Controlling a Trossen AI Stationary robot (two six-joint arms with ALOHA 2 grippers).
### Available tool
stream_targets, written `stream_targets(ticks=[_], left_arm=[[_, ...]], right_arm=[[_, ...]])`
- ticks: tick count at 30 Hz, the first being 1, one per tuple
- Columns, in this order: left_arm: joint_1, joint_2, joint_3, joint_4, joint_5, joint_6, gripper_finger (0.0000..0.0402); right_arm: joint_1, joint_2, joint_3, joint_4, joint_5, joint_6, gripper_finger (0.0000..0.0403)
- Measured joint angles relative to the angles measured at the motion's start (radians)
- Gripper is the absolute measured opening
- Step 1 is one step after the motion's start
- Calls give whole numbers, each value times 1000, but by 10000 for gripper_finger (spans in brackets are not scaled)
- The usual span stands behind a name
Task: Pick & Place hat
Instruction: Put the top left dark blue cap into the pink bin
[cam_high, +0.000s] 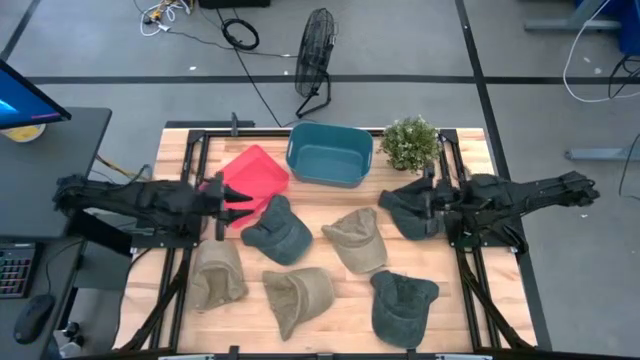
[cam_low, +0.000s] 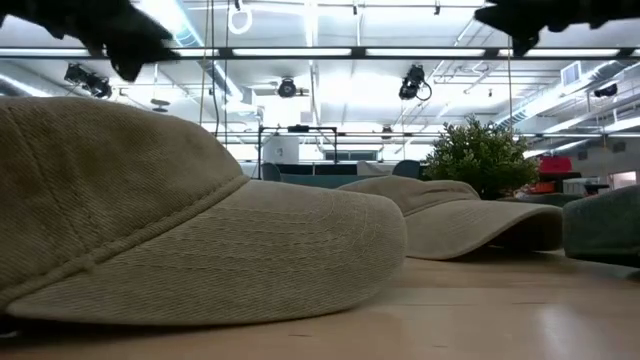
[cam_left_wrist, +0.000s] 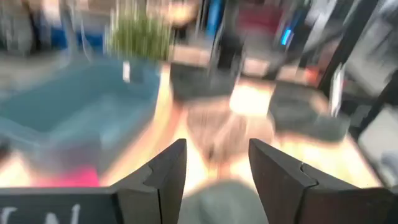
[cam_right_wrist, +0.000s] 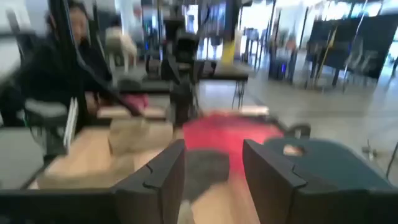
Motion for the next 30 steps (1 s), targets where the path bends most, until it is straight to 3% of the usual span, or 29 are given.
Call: stream_targets(ticks=[6,13,27,30], left_arm=[[-1,289,38,-34,66,-72,177],[-7,530,38,7,123,-128,177],[-72,758,40,46,89,-151,176],[-72,788,41,59,87,-150,159]], right_arm=[[0,219,108,-109,0,9,164],[0,369,123,-116,0,12,164],[0,433,123,-114,0,16,164],[0,433,123,-114,0,16,164]])
